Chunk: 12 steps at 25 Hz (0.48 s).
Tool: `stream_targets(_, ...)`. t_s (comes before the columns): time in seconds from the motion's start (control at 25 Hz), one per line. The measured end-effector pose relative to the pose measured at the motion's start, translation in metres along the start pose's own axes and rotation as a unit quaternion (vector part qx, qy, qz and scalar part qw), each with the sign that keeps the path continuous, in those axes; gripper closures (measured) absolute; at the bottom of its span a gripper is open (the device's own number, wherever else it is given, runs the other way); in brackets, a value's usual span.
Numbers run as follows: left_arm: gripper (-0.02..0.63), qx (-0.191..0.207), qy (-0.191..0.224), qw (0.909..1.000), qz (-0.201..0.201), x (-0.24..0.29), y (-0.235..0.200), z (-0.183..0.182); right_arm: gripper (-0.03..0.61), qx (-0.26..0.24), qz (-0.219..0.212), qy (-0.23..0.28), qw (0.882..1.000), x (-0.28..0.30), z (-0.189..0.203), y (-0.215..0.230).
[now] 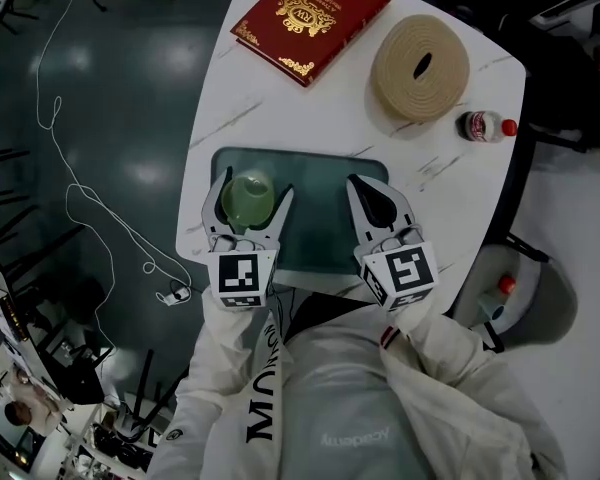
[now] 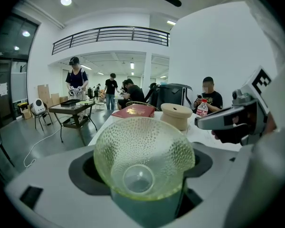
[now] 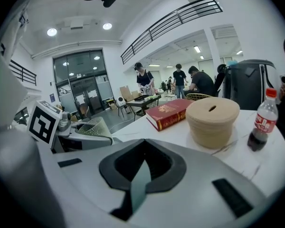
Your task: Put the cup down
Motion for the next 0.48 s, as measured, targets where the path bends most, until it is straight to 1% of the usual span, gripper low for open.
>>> stream_targets(0.48, 0.192, -0.003, -0.013, 0.9998, 0.011, 0.032, -0.011, 0.009, 0.574, 0.004, 0.011, -0.018, 1.000, 0.019, 0.008, 0.018)
Point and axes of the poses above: the fingertips, and each gripper's own axes: x forward along the fingers, y to its right, z out of its underside, the point moved 1 cm from there along -x, backward along the fingers, and after that the axes turned 14 degrees about z, right-handed, at the moved point
